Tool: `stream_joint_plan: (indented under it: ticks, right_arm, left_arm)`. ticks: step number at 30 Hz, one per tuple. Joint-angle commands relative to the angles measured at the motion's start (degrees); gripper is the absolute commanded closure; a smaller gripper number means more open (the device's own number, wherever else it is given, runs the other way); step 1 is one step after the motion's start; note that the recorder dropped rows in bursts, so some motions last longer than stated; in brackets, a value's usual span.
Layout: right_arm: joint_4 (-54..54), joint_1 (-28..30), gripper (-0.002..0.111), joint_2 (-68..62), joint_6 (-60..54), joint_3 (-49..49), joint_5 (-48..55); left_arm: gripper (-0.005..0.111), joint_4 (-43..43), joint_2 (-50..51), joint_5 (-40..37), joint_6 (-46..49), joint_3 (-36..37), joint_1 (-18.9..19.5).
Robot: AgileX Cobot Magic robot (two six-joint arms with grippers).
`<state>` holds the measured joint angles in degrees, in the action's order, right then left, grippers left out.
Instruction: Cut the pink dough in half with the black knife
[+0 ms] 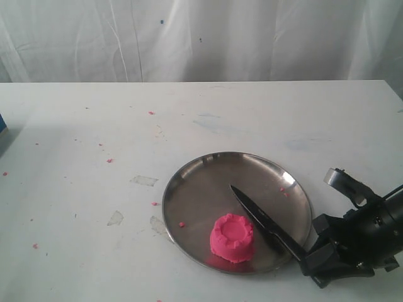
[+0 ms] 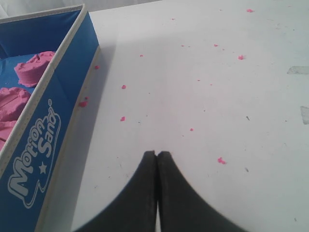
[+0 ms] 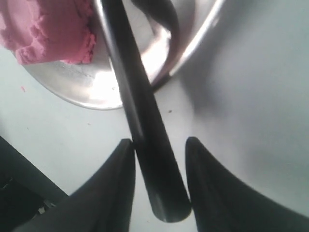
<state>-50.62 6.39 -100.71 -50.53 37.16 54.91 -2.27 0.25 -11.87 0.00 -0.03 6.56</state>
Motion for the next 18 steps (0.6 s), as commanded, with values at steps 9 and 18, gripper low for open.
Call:
stream_joint_plan:
  ticks: [9,18]
  right_arm:
    - [-0.54,-0.23,0.085,-0.02,-5.69,0.03,3.55]
    - [-0.96,-3.51,0.108,-0.02,-7.22,2.37,4.13]
  left_arm:
    - [0.107,0.56,-0.25,0.31,0.0,0.03,0.21]
    - [0.107,0.56,-0.25,0.31,0.0,0.03,0.21]
